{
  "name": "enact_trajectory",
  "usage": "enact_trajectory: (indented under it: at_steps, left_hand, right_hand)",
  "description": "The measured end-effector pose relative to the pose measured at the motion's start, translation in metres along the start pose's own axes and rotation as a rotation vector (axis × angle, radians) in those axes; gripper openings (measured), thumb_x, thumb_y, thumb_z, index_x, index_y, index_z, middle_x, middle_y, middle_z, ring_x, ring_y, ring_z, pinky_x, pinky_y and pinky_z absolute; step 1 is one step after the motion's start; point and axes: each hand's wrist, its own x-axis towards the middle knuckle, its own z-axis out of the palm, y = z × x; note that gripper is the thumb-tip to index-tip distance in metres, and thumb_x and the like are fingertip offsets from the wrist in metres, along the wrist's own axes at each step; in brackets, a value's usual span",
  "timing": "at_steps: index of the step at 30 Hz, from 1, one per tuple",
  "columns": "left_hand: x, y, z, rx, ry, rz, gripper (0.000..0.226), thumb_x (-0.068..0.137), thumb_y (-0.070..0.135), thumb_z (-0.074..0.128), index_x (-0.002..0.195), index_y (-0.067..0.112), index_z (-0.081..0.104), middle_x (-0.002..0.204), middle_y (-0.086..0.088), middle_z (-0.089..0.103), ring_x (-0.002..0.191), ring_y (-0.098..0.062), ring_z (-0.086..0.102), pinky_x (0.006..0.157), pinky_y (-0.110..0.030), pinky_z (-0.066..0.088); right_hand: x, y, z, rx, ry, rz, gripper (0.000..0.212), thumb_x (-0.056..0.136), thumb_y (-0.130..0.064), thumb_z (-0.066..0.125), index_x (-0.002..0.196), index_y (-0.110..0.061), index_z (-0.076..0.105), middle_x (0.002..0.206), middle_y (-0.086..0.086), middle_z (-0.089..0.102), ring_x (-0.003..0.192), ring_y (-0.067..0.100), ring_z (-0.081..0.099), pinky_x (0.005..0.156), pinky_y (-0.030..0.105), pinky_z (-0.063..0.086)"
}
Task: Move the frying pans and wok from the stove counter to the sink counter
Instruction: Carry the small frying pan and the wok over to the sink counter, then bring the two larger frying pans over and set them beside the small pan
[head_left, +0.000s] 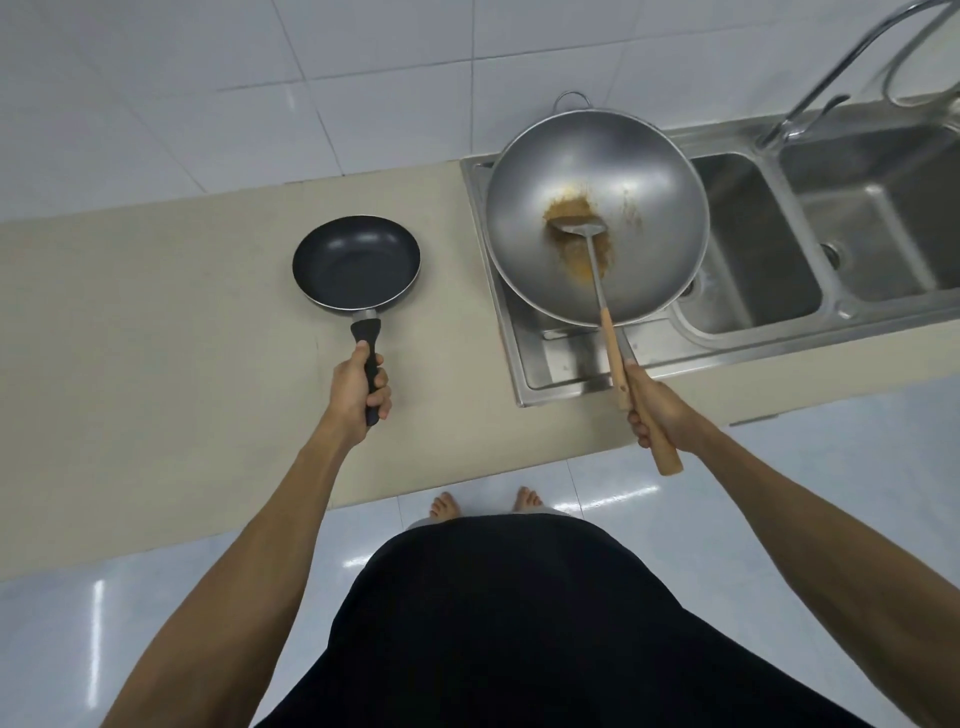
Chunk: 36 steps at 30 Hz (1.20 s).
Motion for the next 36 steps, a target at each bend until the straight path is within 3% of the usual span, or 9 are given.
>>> enact_trajectory:
  at_steps: [6, 10, 18, 21, 23, 26, 29, 32, 36]
  left_hand:
    - [0.011, -0.004, 0.001, 0.214, 0.063, 0.048, 0.033, 0.105, 0.04, 0.042, 0.088, 0.013, 0.053, 0.061, -0.003, 0.046, 0.032, -0.012, 0.039, 0.033, -0.021, 0.037]
    - [0.017, -0.013, -0.002, 0.388, 0.137, 0.073, 0.028, 0.105, 0.031, 0.047, 0.101, 0.005, 0.057, 0.081, -0.01, 0.057, 0.047, -0.021, 0.053, 0.041, -0.029, 0.05]
    - [0.02, -0.015, -0.001, 0.398, 0.154, 0.103, 0.019, 0.104, 0.017, 0.051, 0.104, -0.001, 0.057, 0.091, -0.017, 0.063, 0.06, -0.026, 0.062, 0.05, -0.031, 0.06]
    - [0.021, -0.013, -0.003, 0.508, 0.166, 0.12, 0.023, 0.102, 0.016, 0.053, 0.112, -0.004, 0.057, 0.099, -0.02, 0.065, 0.069, -0.031, 0.066, 0.07, -0.041, 0.062]
    - [0.021, -0.009, -0.003, 0.699, 0.192, 0.186, 0.04, 0.099, 0.022, 0.057, 0.13, -0.004, 0.053, 0.115, -0.022, 0.066, 0.093, -0.036, 0.066, 0.09, -0.041, 0.054]
    - [0.019, -0.001, 0.0, 0.971, 0.254, 0.296, 0.066, 0.094, 0.039, 0.063, 0.144, -0.001, 0.043, 0.139, -0.025, 0.052, 0.13, -0.042, 0.047, 0.109, -0.046, 0.037]
    - [0.014, 0.015, 0.018, 1.112, 0.217, 0.403, 0.069, 0.092, 0.049, 0.061, 0.142, 0.003, 0.046, 0.148, -0.023, 0.045, 0.14, -0.04, 0.034, 0.115, -0.048, 0.027]
    - [0.009, 0.031, 0.054, 1.236, 0.066, 0.587, 0.071, 0.096, 0.046, 0.058, 0.15, 0.003, 0.039, 0.158, -0.021, 0.034, 0.148, -0.038, 0.023, 0.121, -0.048, 0.019]
    - [-0.002, 0.034, 0.114, 1.452, -0.165, 0.739, 0.073, 0.098, 0.05, 0.052, 0.155, 0.01, 0.032, 0.166, -0.018, 0.02, 0.154, -0.037, 0.008, 0.124, -0.048, 0.01]
  right_hand:
    - [-0.003, 0.0, 0.011, -0.076, 0.149, -0.099, 0.071, 0.097, -0.071, 0.036, 0.081, -0.006, 0.06, 0.072, 0.014, 0.062, 0.057, 0.025, 0.059, 0.049, 0.031, 0.052]
    - [-0.005, 0.004, 0.014, -0.132, 0.252, -0.183, 0.063, 0.101, -0.065, 0.035, 0.083, -0.009, 0.057, 0.076, 0.016, 0.063, 0.059, 0.026, 0.059, 0.05, 0.031, 0.052]
    - [-0.007, -0.001, 0.009, -0.232, 0.278, -0.247, 0.056, 0.106, -0.055, 0.033, 0.1, -0.005, 0.058, 0.081, 0.016, 0.064, 0.062, 0.024, 0.06, 0.053, 0.032, 0.053]
    - [-0.007, -0.006, 0.006, -0.265, 0.29, -0.258, 0.06, 0.105, -0.056, 0.033, 0.11, -0.001, 0.057, 0.09, 0.018, 0.066, 0.073, 0.029, 0.064, 0.061, 0.038, 0.057]
    - [-0.009, -0.006, 0.004, -0.29, 0.306, -0.258, 0.062, 0.104, -0.058, 0.034, 0.114, -0.001, 0.055, 0.099, 0.019, 0.066, 0.082, 0.031, 0.064, 0.068, 0.04, 0.057]
    - [-0.009, -0.007, 0.0, -0.347, 0.347, -0.307, 0.063, 0.103, -0.059, 0.035, 0.117, -0.001, 0.055, 0.107, 0.021, 0.067, 0.082, 0.026, 0.061, 0.067, 0.034, 0.044]
    - [-0.012, -0.009, -0.007, -0.401, 0.377, -0.32, 0.066, 0.103, -0.059, 0.035, 0.129, -0.001, 0.052, 0.124, 0.023, 0.063, 0.103, 0.033, 0.062, 0.082, 0.037, 0.046]
    - [-0.017, -0.01, -0.019, -0.434, 0.408, -0.294, 0.063, 0.103, -0.056, 0.038, 0.139, -0.006, 0.051, 0.138, 0.025, 0.055, 0.125, 0.043, 0.053, 0.105, 0.052, 0.045]
    - [-0.026, -0.003, -0.05, -0.444, 0.501, -0.263, 0.07, 0.103, -0.06, 0.035, 0.143, -0.004, 0.046, 0.145, 0.028, 0.052, 0.132, 0.045, 0.05, 0.11, 0.055, 0.039]
